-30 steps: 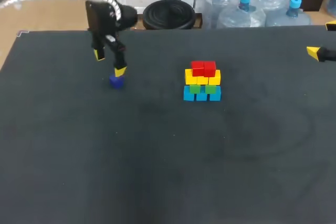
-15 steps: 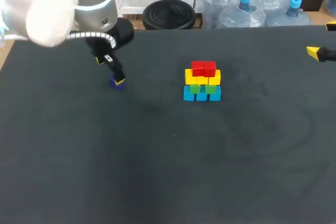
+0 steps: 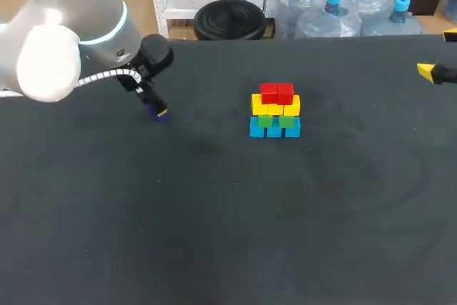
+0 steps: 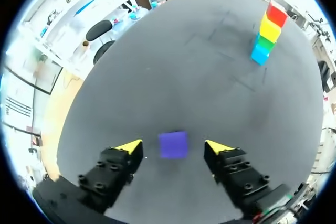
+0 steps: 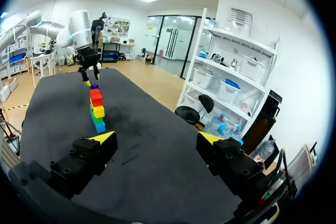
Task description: Place the blue cubes, place green cubes on the blue cubes, place the yellow cubes on the green cubes, then place the red cubes on the yellow cubes, and place purple cube on the red cubes.
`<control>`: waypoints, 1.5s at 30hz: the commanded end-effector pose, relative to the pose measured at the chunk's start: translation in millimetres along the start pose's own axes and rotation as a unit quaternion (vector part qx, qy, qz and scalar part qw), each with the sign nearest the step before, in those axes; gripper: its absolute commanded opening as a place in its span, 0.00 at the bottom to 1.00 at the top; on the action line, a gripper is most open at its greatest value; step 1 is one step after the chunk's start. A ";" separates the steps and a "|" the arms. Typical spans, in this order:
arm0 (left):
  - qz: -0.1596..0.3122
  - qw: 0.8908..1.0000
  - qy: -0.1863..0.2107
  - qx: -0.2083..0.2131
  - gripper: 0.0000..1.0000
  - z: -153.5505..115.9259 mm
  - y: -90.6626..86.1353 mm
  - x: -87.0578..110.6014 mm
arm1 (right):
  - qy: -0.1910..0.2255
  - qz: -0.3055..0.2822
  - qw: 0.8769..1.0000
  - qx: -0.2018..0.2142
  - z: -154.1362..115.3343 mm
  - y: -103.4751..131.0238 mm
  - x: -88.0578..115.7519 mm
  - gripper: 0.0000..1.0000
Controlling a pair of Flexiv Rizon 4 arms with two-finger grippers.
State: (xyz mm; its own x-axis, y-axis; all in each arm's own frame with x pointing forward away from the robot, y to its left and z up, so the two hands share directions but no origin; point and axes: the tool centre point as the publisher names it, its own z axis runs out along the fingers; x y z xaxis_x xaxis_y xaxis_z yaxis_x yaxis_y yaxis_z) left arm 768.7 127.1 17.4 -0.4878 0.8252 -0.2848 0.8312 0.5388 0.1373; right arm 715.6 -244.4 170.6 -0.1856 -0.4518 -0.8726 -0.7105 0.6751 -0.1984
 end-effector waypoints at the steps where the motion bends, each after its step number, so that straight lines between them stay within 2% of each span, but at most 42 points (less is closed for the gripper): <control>1: 0.007 1.000 0.000 0.007 0.40 4.0 4.0 -1.7 | -0.001 0.000 1.000 0.000 -0.3 0.3 0.2 1.00; 5: 0.013 1.000 0.001 0.012 0.41 5.6 3.1 -3.7 | -0.001 0.000 1.000 0.000 -0.3 0.3 0.2 1.00; 10: 0.021 1.000 0.004 0.023 0.47 8.6 -1.5 -4.7 | -0.001 0.000 1.000 0.000 -0.3 0.3 0.2 1.00; 11: 0.022 0.999 0.006 0.027 0.56 9.0 -2.3 -4.5 | -0.001 0.000 1.000 0.000 -0.3 0.3 0.2 1.00; 12: 0.023 0.999 0.006 0.028 0.75 9.3 -3.1 -4.2 | -0.001 0.000 1.000 0.000 -0.3 0.3 0.2 1.00; 14: 0.024 0.999 0.011 0.031 1.00 9.8 -5.0 -3.3 | -0.001 0.000 1.000 0.000 -0.3 0.3 0.2 1.00; 17: 0.023 0.999 0.018 0.033 1.00 13.4 -7.2 -0.1 | -0.001 0.000 1.000 0.000 -0.3 0.3 0.2 1.00; 20: 0.023 0.999 0.020 0.035 0.81 15.5 -7.5 1.0 | -0.001 0.000 1.000 0.000 -0.3 0.3 0.2 1.00; 21: 0.022 0.999 0.020 0.035 0.54 15.6 -7.4 0.9 | -0.001 0.000 1.000 0.000 -0.3 0.3 0.2 1.00; 22: 0.022 0.999 0.021 0.035 0.33 15.7 -7.5 0.8 | -0.001 0.000 1.000 0.000 -0.3 0.3 0.2 1.00; 23: 0.022 0.999 0.021 0.036 0.18 16.2 -7.7 0.3 | -0.001 0.000 1.000 0.000 -0.3 0.3 0.2 1.00; 24: 0.023 0.999 0.022 0.037 0.07 17.0 -8.1 -0.2 | -0.001 0.000 1.000 0.000 -0.3 0.3 0.2 1.00; 25: 0.024 0.999 0.023 0.040 0.02 18.1 -8.7 -0.5 | -0.001 0.000 1.000 0.000 -0.3 0.3 0.2 1.00; 30: 0.026 0.998 0.026 0.043 0.00 20.7 -9.9 -0.4 | -0.001 0.000 1.000 0.000 -0.3 0.3 0.2 1.00; 35: 0.037 0.998 0.016 0.051 0.00 10.9 -9.4 -5.9 | -0.001 0.000 1.000 0.000 -0.3 0.3 0.2 1.00; 40: 0.104 0.992 0.003 0.075 0.00 -19.0 -9.3 -29.5 | -0.001 0.000 1.000 0.000 -0.3 0.3 0.2 1.00; 45: 0.182 0.980 -0.007 0.084 0.00 -65.9 -9.0 -66.1 | -0.001 0.000 1.000 0.000 -0.3 0.3 0.2 1.00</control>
State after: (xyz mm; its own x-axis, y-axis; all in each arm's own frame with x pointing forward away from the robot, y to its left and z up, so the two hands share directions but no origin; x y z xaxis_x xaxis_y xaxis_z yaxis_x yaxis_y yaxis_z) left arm 771.1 86.4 64.1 -0.1907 0.9378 -0.2902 0.9713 0.2231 0.0829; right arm 715.7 -244.5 170.6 -0.1857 -0.4518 -0.8726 -0.7104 0.6752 -0.1984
